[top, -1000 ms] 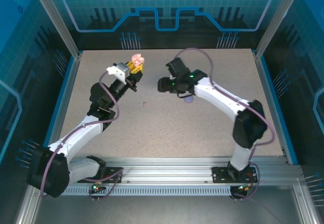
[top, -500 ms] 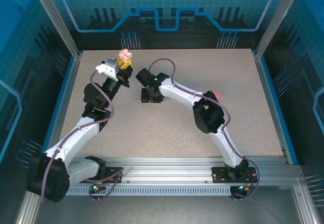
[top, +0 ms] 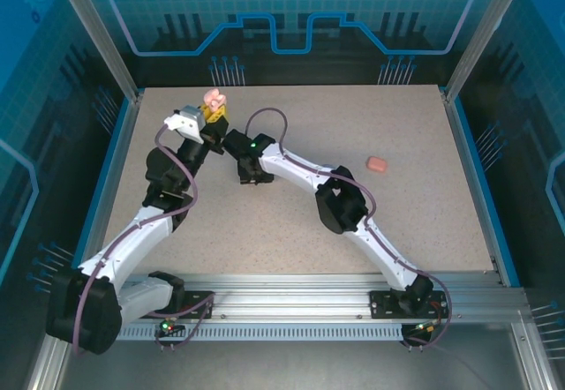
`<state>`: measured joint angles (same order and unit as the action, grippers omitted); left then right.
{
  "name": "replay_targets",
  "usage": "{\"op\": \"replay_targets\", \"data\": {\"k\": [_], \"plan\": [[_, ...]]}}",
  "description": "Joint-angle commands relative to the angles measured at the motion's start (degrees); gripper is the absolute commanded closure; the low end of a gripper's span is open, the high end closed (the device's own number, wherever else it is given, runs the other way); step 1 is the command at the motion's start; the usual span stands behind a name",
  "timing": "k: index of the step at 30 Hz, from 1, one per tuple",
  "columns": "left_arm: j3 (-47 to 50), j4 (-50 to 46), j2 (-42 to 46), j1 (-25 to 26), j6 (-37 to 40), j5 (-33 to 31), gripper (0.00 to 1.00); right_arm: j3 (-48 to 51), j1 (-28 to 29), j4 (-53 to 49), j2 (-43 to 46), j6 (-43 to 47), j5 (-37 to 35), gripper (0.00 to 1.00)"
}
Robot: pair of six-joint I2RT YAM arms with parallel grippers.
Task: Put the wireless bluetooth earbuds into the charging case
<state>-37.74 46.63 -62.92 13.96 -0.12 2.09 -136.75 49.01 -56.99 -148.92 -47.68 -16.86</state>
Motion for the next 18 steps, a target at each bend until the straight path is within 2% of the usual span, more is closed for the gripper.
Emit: {"op": "replay_targets", "data": {"k": [1,18], "plan": [[1.0,2.3,1.6,-0.7,-1.0,-1.0,1.00,-3.3,1.0,-1.3,-2.6,0.1,-1.9,0.53],[2.4,4.0,1.7,-1.2,-1.9,-0.9,1.00,-5.5,2.6,-2.9,-5.2,-0.5,-3.0,0.66]]}}
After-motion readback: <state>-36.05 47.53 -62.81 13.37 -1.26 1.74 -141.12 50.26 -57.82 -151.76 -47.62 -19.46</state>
